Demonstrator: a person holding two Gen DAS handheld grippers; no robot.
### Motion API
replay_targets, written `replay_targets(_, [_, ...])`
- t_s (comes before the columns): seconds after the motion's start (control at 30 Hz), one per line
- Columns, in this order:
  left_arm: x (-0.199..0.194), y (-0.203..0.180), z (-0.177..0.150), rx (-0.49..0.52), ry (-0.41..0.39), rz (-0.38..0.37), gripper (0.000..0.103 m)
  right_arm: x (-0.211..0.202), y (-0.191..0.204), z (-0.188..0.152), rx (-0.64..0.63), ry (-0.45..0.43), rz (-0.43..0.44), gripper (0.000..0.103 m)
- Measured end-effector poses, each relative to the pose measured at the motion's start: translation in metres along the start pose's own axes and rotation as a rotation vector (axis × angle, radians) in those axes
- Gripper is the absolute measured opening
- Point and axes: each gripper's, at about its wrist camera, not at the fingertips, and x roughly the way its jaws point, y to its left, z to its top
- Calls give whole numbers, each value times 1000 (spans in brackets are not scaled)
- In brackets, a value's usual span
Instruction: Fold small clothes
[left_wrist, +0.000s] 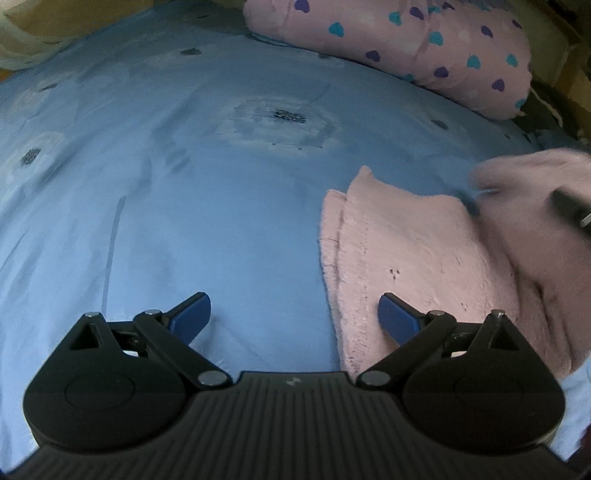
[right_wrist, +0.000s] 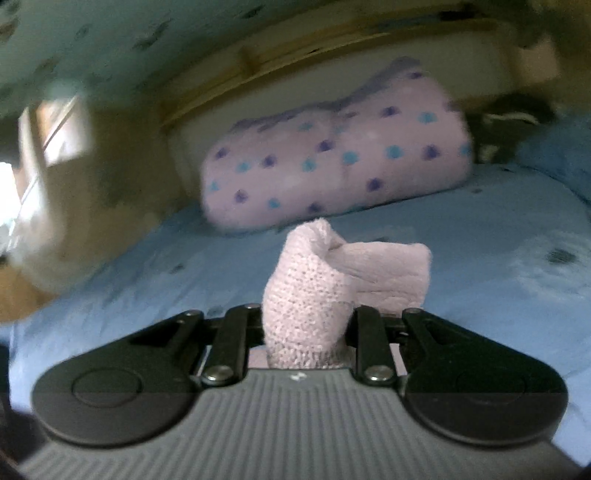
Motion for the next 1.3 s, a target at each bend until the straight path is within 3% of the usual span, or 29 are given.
replay_targets(0.23, [-2,10,4,-45,2,2,99,30,26,-42,-77,154,47,24])
replay_targets(0.43, [-3,21,6,-92,6,-1,99,27,28,-42,-83,143,50,24])
replay_targets(0.6, [-4,29,7,-117,4,8,99,21,38,-16,-50,24,57,24])
replay_targets(0.7, [-6,35,9,-137,-4,20,99,13,58,-18,-116,-11,112,24])
replay_targets(0.83, [-8,45,10,-167,-10,33,99,19,84,-55,-254,89,168,24])
replay_targets(0.9, [-9,48,10,-174,-11,34,99,25,88,-72,-265,167,176,28])
replay_targets(0.97, [-10,49,11,-177,-16,33,99,20,89,-80,-277,166,188,33])
replay_targets(1.1, [-12,46,11,-172,-30,20,99,4,91,-74,-253,187,265,54])
replay_targets(1.3, [-20,31,11,-124,-64,-20,99,-24,84,-58,-220,181,337,52])
